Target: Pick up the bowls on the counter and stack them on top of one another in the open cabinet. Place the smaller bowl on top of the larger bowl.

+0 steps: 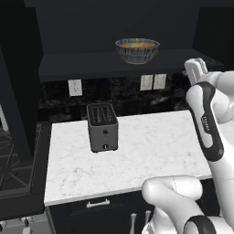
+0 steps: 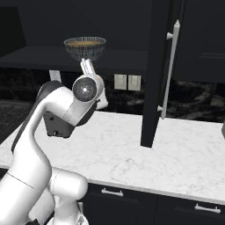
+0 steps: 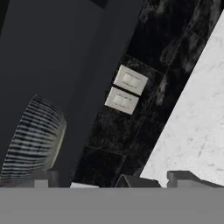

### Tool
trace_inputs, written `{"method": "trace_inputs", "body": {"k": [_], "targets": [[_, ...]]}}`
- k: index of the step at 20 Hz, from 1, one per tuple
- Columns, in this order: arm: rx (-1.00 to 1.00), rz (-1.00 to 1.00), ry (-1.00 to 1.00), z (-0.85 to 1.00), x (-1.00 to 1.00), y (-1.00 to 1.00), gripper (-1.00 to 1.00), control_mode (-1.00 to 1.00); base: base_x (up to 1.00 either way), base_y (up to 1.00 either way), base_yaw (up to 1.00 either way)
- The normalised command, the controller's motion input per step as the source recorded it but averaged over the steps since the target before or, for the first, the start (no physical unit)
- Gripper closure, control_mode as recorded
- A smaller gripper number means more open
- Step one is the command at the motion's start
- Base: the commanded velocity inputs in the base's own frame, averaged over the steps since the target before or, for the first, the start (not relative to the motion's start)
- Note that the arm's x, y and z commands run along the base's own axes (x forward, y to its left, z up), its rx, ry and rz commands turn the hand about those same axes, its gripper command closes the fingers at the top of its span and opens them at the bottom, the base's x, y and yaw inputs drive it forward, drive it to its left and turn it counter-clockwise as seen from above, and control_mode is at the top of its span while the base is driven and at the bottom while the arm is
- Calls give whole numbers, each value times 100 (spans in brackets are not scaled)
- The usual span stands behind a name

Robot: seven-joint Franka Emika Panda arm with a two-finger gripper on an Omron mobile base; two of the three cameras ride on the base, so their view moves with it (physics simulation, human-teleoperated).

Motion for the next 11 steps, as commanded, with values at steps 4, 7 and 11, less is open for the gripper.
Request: {"method": "trace_inputs", "body": {"k": [4, 7, 11], "targets": [[-15, 5, 0, -100, -100, -69, -100, -100, 0, 0, 0], [-9, 7, 2, -33, -33, 10, -100, -100, 0, 0, 0], [0, 0, 0, 0, 0, 0, -100, -100, 0, 0, 0]]}}
